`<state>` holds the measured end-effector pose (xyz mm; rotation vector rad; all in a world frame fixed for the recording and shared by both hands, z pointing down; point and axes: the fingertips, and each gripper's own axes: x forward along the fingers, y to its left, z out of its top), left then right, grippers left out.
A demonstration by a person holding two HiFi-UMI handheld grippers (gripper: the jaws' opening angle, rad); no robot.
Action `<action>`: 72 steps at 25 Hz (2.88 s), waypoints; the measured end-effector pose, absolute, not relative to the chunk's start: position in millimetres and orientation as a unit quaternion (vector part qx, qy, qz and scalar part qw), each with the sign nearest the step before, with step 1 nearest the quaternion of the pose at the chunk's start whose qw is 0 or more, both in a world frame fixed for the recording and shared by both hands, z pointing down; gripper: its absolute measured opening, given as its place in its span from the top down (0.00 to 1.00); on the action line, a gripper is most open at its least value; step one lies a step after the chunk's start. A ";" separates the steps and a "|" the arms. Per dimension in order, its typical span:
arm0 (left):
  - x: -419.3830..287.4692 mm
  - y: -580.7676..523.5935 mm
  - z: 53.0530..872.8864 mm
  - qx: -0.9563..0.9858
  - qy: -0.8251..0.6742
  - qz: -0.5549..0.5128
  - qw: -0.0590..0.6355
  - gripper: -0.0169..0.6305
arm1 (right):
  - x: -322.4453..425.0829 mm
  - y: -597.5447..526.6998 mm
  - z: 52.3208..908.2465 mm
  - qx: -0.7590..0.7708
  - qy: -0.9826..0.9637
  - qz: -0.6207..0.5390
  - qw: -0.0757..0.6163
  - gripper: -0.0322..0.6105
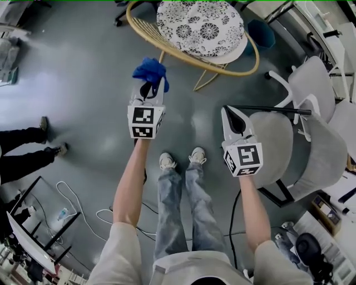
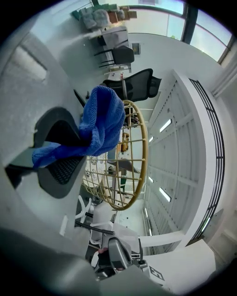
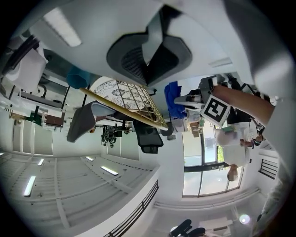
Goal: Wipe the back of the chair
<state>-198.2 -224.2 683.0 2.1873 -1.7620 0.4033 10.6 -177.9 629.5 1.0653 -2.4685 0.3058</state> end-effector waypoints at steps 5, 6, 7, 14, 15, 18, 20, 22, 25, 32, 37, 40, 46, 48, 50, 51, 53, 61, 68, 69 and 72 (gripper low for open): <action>-222.4 -236.4 691.2 0.750 -0.625 0.145 0.159 0.90 | -7.8 -194.6 630.7 0.372 -0.896 0.110 0.218 0.95; -225.1 -240.6 691.8 0.750 -0.626 0.146 0.158 0.90 | -9.5 -199.0 631.1 0.371 -0.896 0.110 0.219 0.95; -227.0 -245.4 692.4 0.750 -0.626 0.146 0.157 0.89 | -10.7 -203.4 631.7 0.370 -0.896 0.110 0.219 0.95; -222.3 -283.7 697.7 0.756 -0.618 0.153 0.151 0.90 | -4.5 -226.3 638.0 0.372 -0.893 0.112 0.225 0.95; -218.9 -288.6 697.8 0.758 -0.616 0.153 0.150 0.90 | -1.6 -228.5 638.9 0.374 -0.892 0.113 0.225 0.95; -206.9 -296.5 699.4 0.762 -0.611 0.154 0.150 0.90 | 9.0 -230.2 641.4 0.378 -0.890 0.116 0.227 0.95; -198.5 -298.4 700.7 0.764 -0.608 0.155 0.152 0.89 | 17.4 -229.3 642.7 0.382 -0.888 0.118 0.227 0.95; -191.9 -300.2 700.9 0.763 -0.608 0.153 0.155 0.89 | 25.9 -228.4 643.6 0.389 -0.885 0.121 0.226 0.95; -187.7 -300.7 701.5 0.761 -0.612 0.146 0.160 0.89 | 35.3 -224.5 645.4 0.397 -0.881 0.124 0.225 0.95; -175.3 -295.8 700.0 0.756 -0.617 0.147 0.163 0.89 | 54.8 -211.9 647.3 0.405 -0.877 0.128 0.227 0.95; -161.4 -289.4 703.6 0.758 -0.611 0.154 0.167 0.89 | 68.2 -208.0 644.7 0.410 -0.875 0.127 0.225 0.95; -143.2 -286.7 704.2 0.768 -0.599 0.161 0.161 0.90 | 74.5 -205.0 642.4 0.412 -0.875 0.126 0.223 0.95; -127.6 -286.0 704.8 0.760 -0.610 0.145 0.173 0.89 | 94.9 -198.6 641.6 0.422 -0.869 0.126 0.225 0.95; -121.7 -284.8 705.7 0.761 -0.607 0.148 0.174 0.89 | 102.3 -196.7 641.7 0.427 -0.867 0.127 0.225 0.95; -110.6 -282.1 708.0 0.769 -0.596 0.156 0.171 0.89 | 108.3 -194.4 642.0 0.432 -0.864 0.128 0.224 0.95; -102.9 -280.5 709.2 0.775 -0.588 0.161 0.168 0.89 | 111.0 -193.2 642.1 0.434 -0.863 0.129 0.224 0.95; -89.3 -277.9 710.3 0.781 -0.579 0.165 0.166 0.89 | 116.1 -190.3 641.4 0.438 -0.861 0.130 0.222 0.95; -63.8 -273.9 707.5 0.783 -0.576 0.144 0.185 0.89 | 134.7 -185.8 640.5 0.454 -0.853 0.133 0.219 0.95; -38.4 -271.4 704.9 0.793 -0.564 0.131 0.188 0.89 | 137.3 -186.2 639.4 0.458 -0.852 0.129 0.219 0.95; -37.0 -271.2 704.6 0.794 -0.563 0.130 0.189 0.90 | 138.2 -186.3 640.0 0.459 -0.851 0.130 0.220 0.95; -32.2 -269.0 705.4 0.798 -0.556 0.129 0.194 0.90 | 135.5 -186.1 641.9 0.460 -0.849 0.132 0.222 0.95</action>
